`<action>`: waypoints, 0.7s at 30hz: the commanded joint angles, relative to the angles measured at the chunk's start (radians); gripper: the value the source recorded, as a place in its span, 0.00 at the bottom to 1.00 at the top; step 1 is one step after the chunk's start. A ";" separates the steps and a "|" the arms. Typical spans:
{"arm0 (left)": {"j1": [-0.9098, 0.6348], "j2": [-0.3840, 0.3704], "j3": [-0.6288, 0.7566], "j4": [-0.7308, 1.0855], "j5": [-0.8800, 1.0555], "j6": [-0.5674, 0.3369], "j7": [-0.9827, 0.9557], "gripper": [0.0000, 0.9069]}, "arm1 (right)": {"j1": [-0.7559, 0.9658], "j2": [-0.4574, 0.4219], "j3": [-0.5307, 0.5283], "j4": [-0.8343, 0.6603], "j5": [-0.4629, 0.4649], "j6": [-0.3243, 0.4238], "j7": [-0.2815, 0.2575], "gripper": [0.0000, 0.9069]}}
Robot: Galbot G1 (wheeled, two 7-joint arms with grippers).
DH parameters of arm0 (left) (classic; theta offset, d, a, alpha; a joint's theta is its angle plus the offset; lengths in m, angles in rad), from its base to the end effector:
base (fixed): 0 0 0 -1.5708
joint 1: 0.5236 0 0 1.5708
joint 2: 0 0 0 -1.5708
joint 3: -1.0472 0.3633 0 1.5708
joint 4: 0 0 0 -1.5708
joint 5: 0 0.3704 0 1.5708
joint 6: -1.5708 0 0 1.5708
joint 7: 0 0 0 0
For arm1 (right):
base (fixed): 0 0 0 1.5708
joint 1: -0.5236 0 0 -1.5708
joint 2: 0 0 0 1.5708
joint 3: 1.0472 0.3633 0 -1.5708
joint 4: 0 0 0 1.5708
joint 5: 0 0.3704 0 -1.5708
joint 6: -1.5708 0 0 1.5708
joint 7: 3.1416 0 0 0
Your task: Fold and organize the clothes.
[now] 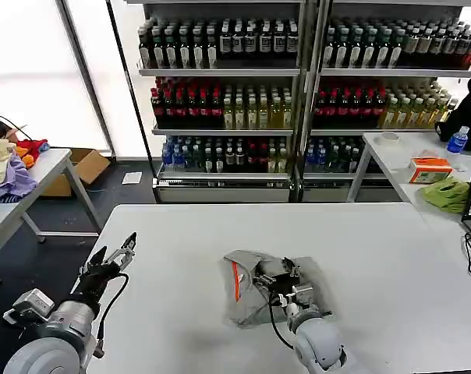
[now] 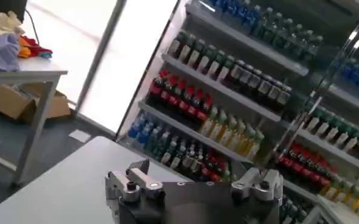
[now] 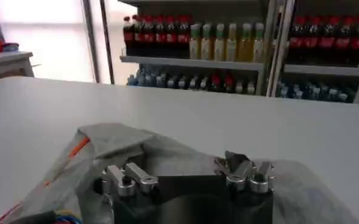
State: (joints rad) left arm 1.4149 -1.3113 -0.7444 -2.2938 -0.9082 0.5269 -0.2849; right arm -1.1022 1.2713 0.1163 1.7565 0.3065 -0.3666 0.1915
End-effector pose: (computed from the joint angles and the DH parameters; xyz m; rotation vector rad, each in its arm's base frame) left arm 0.2174 0.0891 -0.1895 0.0268 -2.8451 0.6994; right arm 0.3159 0.0508 -0.3422 0.3607 -2.7630 0.0824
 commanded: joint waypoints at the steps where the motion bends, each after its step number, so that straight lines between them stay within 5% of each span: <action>1: 0.026 0.005 -0.033 0.002 -0.018 -0.008 0.021 1.00 | -0.069 -0.095 0.117 0.268 0.057 0.022 -0.004 1.00; 8: 0.046 0.013 -0.014 -0.007 0.030 -0.050 0.083 1.00 | -0.242 -0.159 0.462 0.387 0.082 0.102 -0.130 1.00; 12: 0.072 0.018 0.008 -0.005 0.076 -0.078 0.129 1.00 | -0.377 -0.150 0.598 0.420 0.207 0.165 -0.241 1.00; 21: 0.132 -0.030 0.075 0.018 0.372 -0.234 0.330 1.00 | -0.530 -0.080 0.708 0.394 0.175 0.279 -0.327 1.00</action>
State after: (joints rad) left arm 1.4947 -1.3021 -0.7221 -2.2883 -0.8048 0.4351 -0.1414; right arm -1.4129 1.1656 0.5841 2.0831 0.4331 -0.2153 -0.0031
